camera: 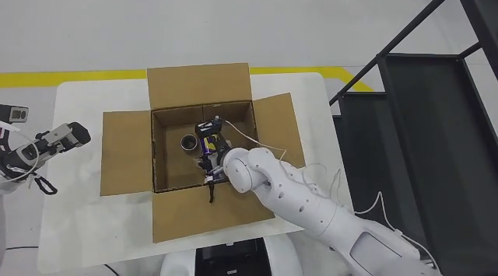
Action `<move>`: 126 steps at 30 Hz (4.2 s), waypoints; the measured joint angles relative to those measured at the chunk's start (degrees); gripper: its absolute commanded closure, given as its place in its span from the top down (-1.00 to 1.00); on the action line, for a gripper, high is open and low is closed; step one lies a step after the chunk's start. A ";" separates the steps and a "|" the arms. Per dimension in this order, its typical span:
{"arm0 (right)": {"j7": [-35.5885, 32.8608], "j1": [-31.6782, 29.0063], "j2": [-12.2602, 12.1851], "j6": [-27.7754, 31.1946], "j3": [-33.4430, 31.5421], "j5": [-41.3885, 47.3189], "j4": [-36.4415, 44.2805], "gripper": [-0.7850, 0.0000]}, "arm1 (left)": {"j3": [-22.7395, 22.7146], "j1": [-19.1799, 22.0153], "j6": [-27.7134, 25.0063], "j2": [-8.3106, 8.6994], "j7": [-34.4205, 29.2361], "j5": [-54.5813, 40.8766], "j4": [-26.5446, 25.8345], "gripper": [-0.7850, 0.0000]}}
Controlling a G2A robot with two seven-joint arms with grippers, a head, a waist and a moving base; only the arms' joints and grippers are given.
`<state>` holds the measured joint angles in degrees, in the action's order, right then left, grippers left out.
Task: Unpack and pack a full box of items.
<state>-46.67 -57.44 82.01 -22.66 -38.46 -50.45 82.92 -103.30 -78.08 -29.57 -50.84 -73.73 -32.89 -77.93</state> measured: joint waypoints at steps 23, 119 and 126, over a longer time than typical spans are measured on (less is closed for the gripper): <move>-0.16 6.11 4.96 -0.36 4.56 -0.86 -12.48 -1.00 | 0.00 0.00 0.00 0.00 0.00 0.00 0.00 1.00; 44.05 -34.09 -4.28 35.24 -26.46 -19.82 31.71 -1.00 | 0.00 0.00 0.00 0.00 0.00 0.00 0.00 1.00; 44.63 -33.77 -4.21 33.57 -26.23 -20.08 30.99 -1.00 | 0.00 0.00 0.00 0.00 0.00 0.00 0.00 1.00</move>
<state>-2.03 -91.21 77.80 10.91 -64.69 -70.53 113.91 -103.30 -78.08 -29.57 -50.84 -73.73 -32.89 -77.93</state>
